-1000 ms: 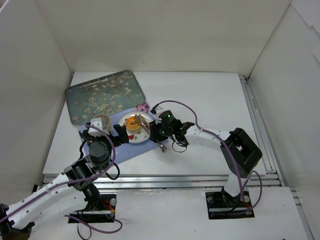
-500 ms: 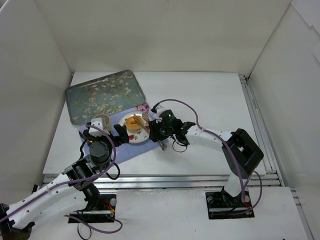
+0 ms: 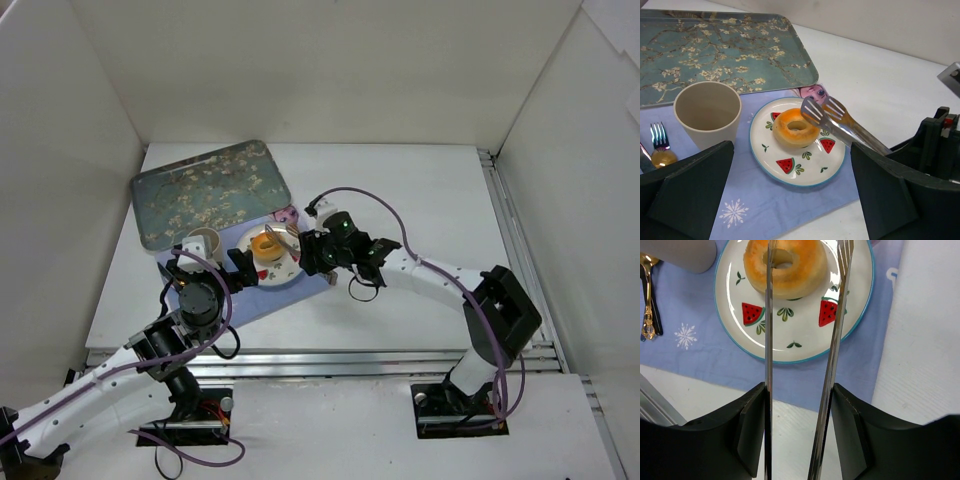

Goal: Place the bread

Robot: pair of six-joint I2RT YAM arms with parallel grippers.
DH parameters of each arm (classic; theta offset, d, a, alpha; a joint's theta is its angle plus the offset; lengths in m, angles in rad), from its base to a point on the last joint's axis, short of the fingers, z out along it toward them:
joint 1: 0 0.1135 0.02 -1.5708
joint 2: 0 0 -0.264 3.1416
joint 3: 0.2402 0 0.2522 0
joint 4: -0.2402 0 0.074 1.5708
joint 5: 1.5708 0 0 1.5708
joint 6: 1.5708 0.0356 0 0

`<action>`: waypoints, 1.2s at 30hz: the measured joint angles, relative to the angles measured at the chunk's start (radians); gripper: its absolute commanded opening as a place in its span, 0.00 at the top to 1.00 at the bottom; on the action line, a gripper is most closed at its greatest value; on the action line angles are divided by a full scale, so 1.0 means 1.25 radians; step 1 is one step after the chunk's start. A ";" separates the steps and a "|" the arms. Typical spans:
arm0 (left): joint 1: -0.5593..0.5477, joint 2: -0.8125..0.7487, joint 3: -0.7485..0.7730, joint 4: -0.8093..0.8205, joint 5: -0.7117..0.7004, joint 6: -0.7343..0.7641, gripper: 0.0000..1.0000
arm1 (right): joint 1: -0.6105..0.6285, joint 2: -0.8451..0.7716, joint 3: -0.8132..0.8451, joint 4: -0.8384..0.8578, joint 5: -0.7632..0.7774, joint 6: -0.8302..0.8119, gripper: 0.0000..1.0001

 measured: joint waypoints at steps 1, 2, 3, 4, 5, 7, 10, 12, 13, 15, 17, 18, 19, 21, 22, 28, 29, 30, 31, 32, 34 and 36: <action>0.000 0.000 0.000 0.000 0.000 0.000 0.01 | 0.000 -0.008 0.001 -0.003 0.004 -0.001 0.52; 0.000 0.000 0.000 0.000 0.000 0.000 0.01 | 0.000 -0.015 0.002 -0.007 0.008 -0.002 0.52; 0.000 0.000 0.000 0.000 0.000 0.000 0.01 | 0.000 -0.022 0.002 -0.009 0.013 -0.003 0.52; 0.000 0.000 0.000 0.000 0.000 0.000 0.01 | 0.000 -0.028 0.002 -0.011 0.016 -0.003 0.52; 0.000 0.000 0.000 0.000 0.000 0.000 0.01 | -0.001 -0.034 0.002 -0.013 0.020 -0.004 0.52; 0.000 0.000 0.000 0.000 0.000 0.000 0.01 | -0.002 -0.042 0.002 -0.019 0.028 -0.007 0.52; 0.000 0.000 0.000 0.000 0.000 0.000 0.00 | -0.011 -0.055 0.002 -0.029 0.033 -0.014 0.52; 0.000 0.000 0.000 0.000 0.000 0.000 0.01 | -0.028 -0.065 0.002 -0.039 0.036 -0.020 0.52; 0.000 0.000 0.000 0.000 0.000 0.000 0.01 | -0.042 -0.071 0.002 -0.045 0.042 -0.026 0.52; 0.000 0.000 0.000 0.000 0.001 0.000 0.00 | -0.078 -0.081 0.003 -0.054 0.054 -0.042 0.53; 0.000 -0.001 0.000 0.000 0.002 0.000 0.01 | -0.117 -0.087 0.004 -0.060 0.067 -0.061 0.53; 0.000 -0.001 0.000 0.000 0.002 0.000 0.01 | -0.136 -0.088 0.005 -0.063 0.073 -0.073 0.53; 0.000 -0.001 0.000 0.000 0.002 0.000 0.01 | -0.153 -0.088 0.007 -0.065 0.077 -0.085 0.53; 0.000 -0.002 0.000 0.000 0.003 0.000 0.00 | -0.190 -0.088 0.009 -0.071 0.078 -0.110 0.52; 0.000 -0.001 0.000 0.001 0.004 0.000 0.01 | -0.207 -0.086 0.011 -0.076 0.077 -0.123 0.52; 0.000 0.001 0.000 0.001 0.020 0.000 0.01 | -0.294 -0.021 0.064 -0.083 0.040 -0.189 0.50; 0.000 -0.001 0.000 0.000 0.021 0.000 0.01 | -0.303 -0.002 0.073 -0.083 0.034 -0.197 0.51; 0.000 -0.004 0.000 0.001 0.023 0.000 0.01 | -0.312 0.016 0.081 -0.084 0.029 -0.205 0.50; 0.000 -0.009 0.000 0.001 0.024 0.000 0.01 | -0.320 0.039 0.089 -0.086 0.023 -0.213 0.50; 0.000 -0.013 0.000 0.001 0.025 0.000 0.00 | -0.326 0.060 0.098 -0.093 0.018 -0.221 0.50; 0.000 -0.020 0.000 0.001 0.028 0.000 0.01 | -0.331 0.102 0.111 -0.102 0.012 -0.230 0.50; 0.000 -0.023 0.000 0.001 0.030 0.000 0.01 | -0.332 0.138 0.118 -0.114 0.009 -0.248 0.50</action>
